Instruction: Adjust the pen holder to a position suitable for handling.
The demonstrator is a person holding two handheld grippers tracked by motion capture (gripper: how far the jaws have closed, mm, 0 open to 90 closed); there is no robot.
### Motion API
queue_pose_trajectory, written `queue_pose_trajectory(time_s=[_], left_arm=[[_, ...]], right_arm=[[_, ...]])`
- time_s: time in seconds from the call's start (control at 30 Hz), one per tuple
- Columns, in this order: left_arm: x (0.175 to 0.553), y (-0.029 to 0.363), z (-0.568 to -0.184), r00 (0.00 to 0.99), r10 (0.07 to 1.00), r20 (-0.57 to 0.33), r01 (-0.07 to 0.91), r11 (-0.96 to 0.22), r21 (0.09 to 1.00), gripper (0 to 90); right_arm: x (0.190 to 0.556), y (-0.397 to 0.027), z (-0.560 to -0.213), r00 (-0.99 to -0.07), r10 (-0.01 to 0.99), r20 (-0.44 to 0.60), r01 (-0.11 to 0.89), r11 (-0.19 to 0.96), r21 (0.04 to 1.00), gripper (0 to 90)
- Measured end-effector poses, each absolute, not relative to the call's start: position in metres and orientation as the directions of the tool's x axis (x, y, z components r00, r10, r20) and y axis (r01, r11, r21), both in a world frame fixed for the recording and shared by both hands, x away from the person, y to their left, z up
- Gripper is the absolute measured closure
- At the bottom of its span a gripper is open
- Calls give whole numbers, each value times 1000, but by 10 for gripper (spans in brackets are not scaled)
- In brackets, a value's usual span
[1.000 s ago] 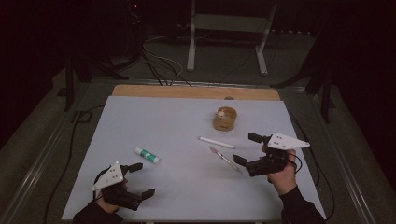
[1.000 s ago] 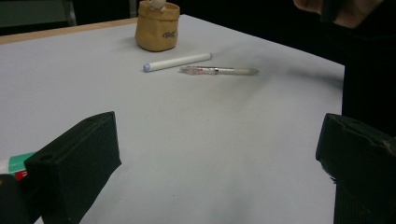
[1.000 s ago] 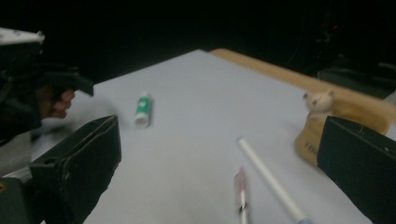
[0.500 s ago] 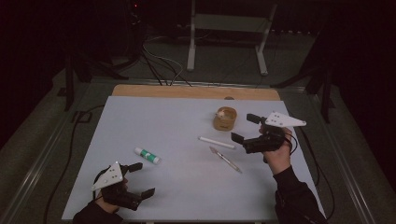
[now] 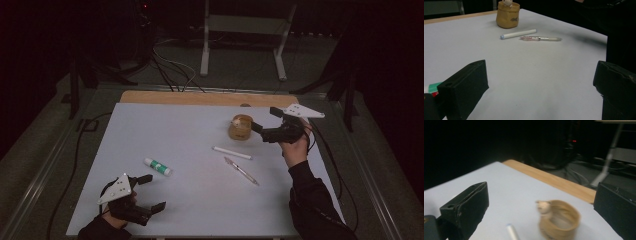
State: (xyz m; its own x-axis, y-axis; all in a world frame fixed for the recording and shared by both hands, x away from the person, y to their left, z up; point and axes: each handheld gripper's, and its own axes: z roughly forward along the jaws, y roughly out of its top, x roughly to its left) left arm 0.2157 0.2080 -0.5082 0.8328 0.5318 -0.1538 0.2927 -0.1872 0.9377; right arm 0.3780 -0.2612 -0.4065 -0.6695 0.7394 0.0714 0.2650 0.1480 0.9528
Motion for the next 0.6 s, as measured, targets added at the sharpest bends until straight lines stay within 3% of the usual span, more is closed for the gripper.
queue_pose_trajectory(time_s=[0.23, 0.33, 0.43, 0.6], left_arm=[[216, 208, -508, 833, 532, -153, 291, -184, 939, 2], [216, 208, -508, 833, 532, -153, 292, -188, 938, 2], [216, 208, -508, 833, 532, -153, 290, -184, 939, 3], [216, 208, -508, 832, 533, -155, 292, -184, 939, 2]], right_arm=[[400, -269, -414, -620, 784, 33, 292, 191, 937, 0], [408, -272, -419, -588, 804, 91, 369, 167, 914, 0], [416, -274, -426, -538, 839, 83, 399, 167, 902, 0], [425, -278, -438, -453, 889, 70, 431, 150, 890, 136]])
